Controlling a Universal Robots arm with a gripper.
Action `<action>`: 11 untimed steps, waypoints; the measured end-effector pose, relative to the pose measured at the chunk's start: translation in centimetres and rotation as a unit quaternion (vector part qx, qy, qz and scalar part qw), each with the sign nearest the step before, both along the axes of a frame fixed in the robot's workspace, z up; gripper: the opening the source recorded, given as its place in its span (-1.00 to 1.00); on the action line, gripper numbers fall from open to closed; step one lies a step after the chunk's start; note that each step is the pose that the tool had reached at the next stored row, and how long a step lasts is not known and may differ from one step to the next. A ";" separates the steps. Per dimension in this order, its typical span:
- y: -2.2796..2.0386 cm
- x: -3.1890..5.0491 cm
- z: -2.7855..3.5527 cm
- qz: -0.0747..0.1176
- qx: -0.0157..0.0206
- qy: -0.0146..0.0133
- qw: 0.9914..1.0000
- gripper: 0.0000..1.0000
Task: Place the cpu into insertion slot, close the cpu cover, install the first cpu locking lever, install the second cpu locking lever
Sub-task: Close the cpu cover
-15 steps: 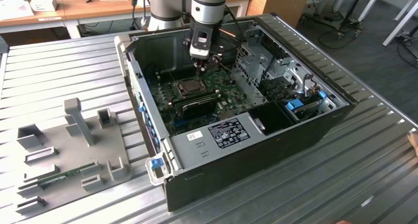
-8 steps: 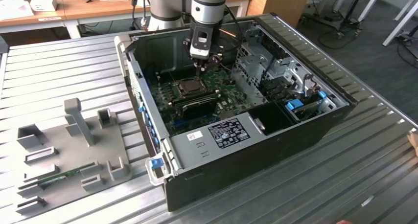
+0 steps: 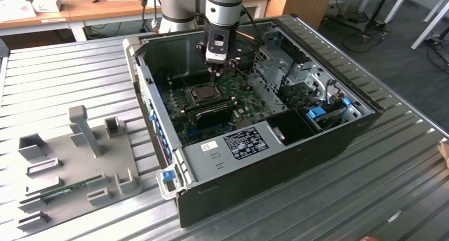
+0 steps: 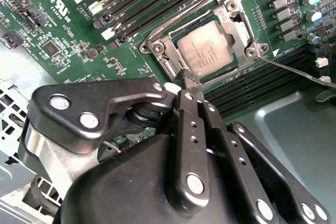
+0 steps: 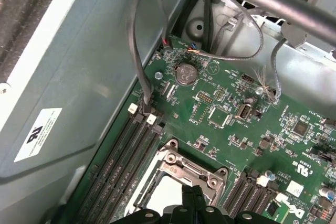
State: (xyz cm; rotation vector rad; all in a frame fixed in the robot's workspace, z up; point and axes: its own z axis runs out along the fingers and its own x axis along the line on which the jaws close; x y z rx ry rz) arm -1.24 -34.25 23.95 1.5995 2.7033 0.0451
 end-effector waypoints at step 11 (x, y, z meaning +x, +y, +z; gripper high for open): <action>0.00 0.00 0.00 0.001 0.000 0.000 1.000 -0.80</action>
